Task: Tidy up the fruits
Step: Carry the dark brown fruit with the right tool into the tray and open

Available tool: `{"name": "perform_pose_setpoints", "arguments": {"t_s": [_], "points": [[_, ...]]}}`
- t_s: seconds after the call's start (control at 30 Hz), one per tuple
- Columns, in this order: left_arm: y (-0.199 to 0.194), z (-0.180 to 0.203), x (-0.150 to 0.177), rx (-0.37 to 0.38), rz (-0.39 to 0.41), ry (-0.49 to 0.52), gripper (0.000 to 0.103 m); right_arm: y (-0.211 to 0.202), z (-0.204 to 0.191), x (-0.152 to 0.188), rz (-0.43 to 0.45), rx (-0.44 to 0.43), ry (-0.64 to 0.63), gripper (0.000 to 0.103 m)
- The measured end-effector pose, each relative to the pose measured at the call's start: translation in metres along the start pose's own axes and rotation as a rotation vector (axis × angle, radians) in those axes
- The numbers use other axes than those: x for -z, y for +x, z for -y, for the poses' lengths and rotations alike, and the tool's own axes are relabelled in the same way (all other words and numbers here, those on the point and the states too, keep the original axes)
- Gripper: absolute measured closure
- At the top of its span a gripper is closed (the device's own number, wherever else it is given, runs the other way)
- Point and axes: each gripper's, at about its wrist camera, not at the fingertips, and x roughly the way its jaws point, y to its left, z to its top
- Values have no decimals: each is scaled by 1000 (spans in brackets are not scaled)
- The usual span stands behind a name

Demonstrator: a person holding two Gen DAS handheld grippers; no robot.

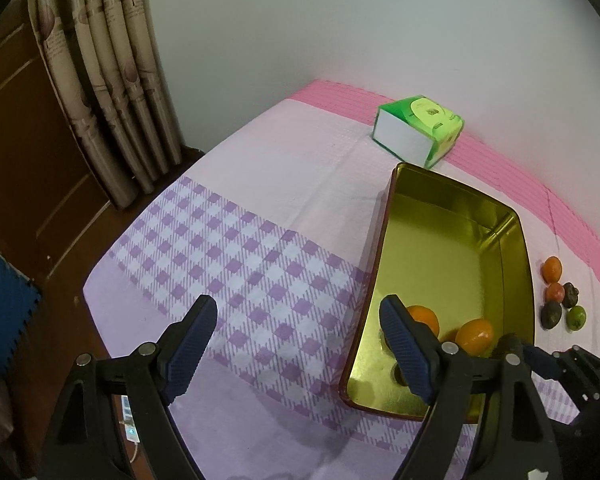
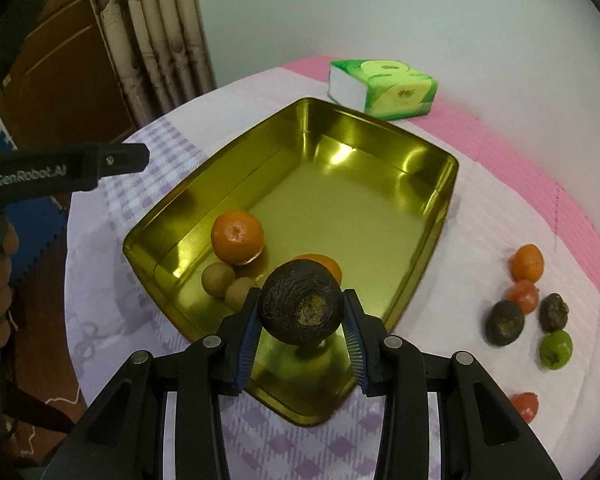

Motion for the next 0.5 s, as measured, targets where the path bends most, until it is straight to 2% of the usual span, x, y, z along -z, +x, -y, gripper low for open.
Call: {"name": "perform_pose_setpoints", "arguments": {"t_s": [0.5], "points": [[4, 3, 2, 2, -15, 7, 23, 15, -6, 4, -31, 2, -10, 63]]}}
